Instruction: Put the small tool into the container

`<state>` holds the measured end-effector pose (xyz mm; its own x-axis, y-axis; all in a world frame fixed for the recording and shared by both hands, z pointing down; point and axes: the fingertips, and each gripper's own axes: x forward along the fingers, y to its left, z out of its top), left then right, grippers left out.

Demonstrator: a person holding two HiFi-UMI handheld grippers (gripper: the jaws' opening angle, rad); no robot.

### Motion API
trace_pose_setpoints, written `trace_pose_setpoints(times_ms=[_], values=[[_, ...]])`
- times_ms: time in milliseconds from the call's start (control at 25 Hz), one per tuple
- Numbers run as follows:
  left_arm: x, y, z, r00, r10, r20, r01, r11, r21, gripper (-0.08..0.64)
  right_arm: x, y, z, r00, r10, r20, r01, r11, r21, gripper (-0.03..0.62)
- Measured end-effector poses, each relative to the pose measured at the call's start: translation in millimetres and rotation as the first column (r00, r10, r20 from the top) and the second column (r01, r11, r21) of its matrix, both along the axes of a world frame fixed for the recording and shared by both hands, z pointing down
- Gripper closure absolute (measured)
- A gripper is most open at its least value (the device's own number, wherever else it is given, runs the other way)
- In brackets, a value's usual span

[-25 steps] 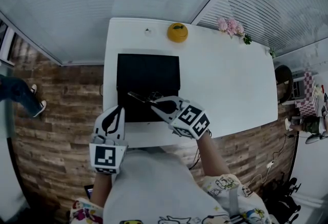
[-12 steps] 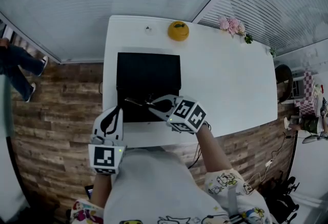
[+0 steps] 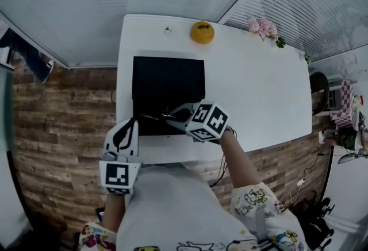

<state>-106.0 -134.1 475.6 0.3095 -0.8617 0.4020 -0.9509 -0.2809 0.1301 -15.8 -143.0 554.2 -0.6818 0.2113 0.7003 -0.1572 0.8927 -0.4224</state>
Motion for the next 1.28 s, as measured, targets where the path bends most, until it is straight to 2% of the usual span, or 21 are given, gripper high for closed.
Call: trace_pose_setpoints(times_ms=[320,560,1000,1280], values=[[-2,0,2,1.000,-0.012,-0.014,0.011,1.000,-0.013,0.554,-3,-1,12,0.998,-0.035,-0.043,0.033,0.998,-0.056,0.591],[-4,-1,3,1.000,-0.003,0.004,0.003,1.000,-0.010,0.554,-4,-2,17,0.997,-0.044,-0.061,0.038,0.996,-0.085,0.589],[-6,0,4,0.999,-0.012,-0.029,0.012,1.000,-0.007,0.554,-7,-5,23,0.995,-0.031,-0.097,0.025,0.998,-0.057,0.584],[-4,-3,3,1.000,0.008,-0.026,-0.008,1.000,-0.008,0.554,-7,-13,29,0.993,0.027,-0.114,-0.024,0.999,0.024,0.534]])
